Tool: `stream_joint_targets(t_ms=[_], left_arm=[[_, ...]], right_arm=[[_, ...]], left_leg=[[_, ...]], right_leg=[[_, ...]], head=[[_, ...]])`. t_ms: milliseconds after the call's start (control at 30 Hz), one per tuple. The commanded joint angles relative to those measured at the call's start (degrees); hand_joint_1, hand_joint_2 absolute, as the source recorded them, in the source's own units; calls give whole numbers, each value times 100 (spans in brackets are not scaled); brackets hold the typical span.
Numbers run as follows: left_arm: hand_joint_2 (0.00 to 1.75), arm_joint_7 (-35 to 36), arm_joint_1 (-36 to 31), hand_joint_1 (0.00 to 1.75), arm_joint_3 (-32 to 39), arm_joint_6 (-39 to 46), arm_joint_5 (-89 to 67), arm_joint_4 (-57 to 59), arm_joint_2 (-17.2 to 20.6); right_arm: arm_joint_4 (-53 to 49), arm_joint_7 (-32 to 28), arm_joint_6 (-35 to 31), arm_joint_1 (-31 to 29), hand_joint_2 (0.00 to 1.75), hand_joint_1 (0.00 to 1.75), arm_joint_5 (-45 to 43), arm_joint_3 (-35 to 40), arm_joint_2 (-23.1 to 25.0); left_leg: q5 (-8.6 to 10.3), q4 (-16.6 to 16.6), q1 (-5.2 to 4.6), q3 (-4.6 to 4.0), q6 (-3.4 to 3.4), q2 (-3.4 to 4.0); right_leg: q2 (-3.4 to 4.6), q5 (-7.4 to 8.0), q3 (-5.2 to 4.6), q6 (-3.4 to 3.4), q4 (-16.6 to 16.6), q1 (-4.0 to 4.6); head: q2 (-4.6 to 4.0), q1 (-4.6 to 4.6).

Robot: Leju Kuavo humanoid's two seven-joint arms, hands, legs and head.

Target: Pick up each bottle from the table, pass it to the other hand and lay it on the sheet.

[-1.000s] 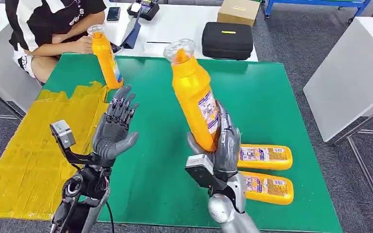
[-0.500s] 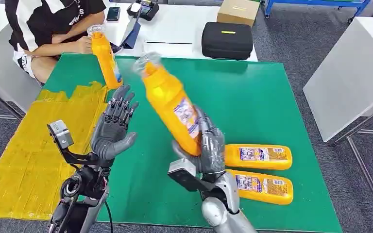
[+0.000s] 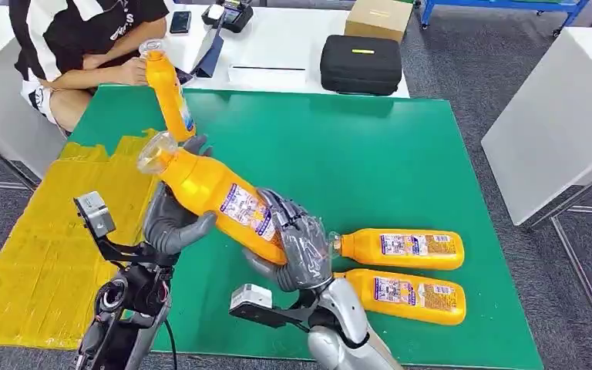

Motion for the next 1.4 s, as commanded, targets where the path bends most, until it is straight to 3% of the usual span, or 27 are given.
stream_joint_targets(t_ms=[33, 267, 600, 833, 867, 900, 933, 967, 1400], left_arm=[[175, 57, -128, 0, 64, -119, 28, 66, 154], [175, 73, -185, 0, 4, -128, 36, 169, 187], [175, 60, -172, 0, 12, -108, 56, 144, 187], [175, 45, -178, 0, 2, -110, 76, 152, 191], [175, 38, -177, 10, -2, -106, 84, 162, 187], [175, 36, -176, 68, -4, -112, 91, 170, 184], [175, 32, -178, 157, -12, -109, 95, 195, 180], [175, 30, -180, 173, -17, -114, 98, 205, 180], [175, 5, -196, 175, -19, -106, 124, 271, 173]], right_arm=[[443, 57, -50, -387, 175, 175, 103, 248, -192], [567, 604, -556, -433, 175, 175, 1165, 433, -281], [539, 607, -435, -378, 175, 175, 1189, 443, -269], [448, 559, -365, -343, 175, 175, 1161, 419, -281], [405, 534, -337, -316, 175, 175, 1143, 397, -281], [384, 526, -336, -299, 175, 175, 1123, 383, -278], [353, 500, -319, -275, 175, 175, 1084, 362, -283], [348, 493, -316, -268, 175, 175, 1079, 359, -286], [316, 425, -257, -229, 175, 175, 1045, 334, -273]], left_leg=[[-18, 2, 1, 37, 5, 7], [-5, -2, 2, 15, 2, 0], [-21, 3, 3, 45, 6, -2], [-7, -2, 1, 19, 3, -2], [-12, 1, 2, 27, 3, -3], [-18, 4, 3, 39, 4, -6], [-12, 2, 2, 27, 4, -6], [-5, -2, 1, 14, 3, -5], [-12, 0, 2, 30, 4, -9]], right_leg=[[15, -12, 31, -38, 2, 5], [4, -2, 14, -20, -3, 3], [8, -17, 41, -45, 2, 7], [3, -5, 17, -25, -2, 3], [3, -10, 25, -33, 1, 6], [3, -16, 37, -43, 4, 7], [1, -10, 25, -32, 1, 5], [-1, -4, 13, -22, -2, 3], [-2, -12, 28, -34, -1, 6]], head=[[0, -2], [0, 0], [0, 0], [0, 0], [0, 0], [0, 0], [0, 0], [0, 0], [0, 0]])
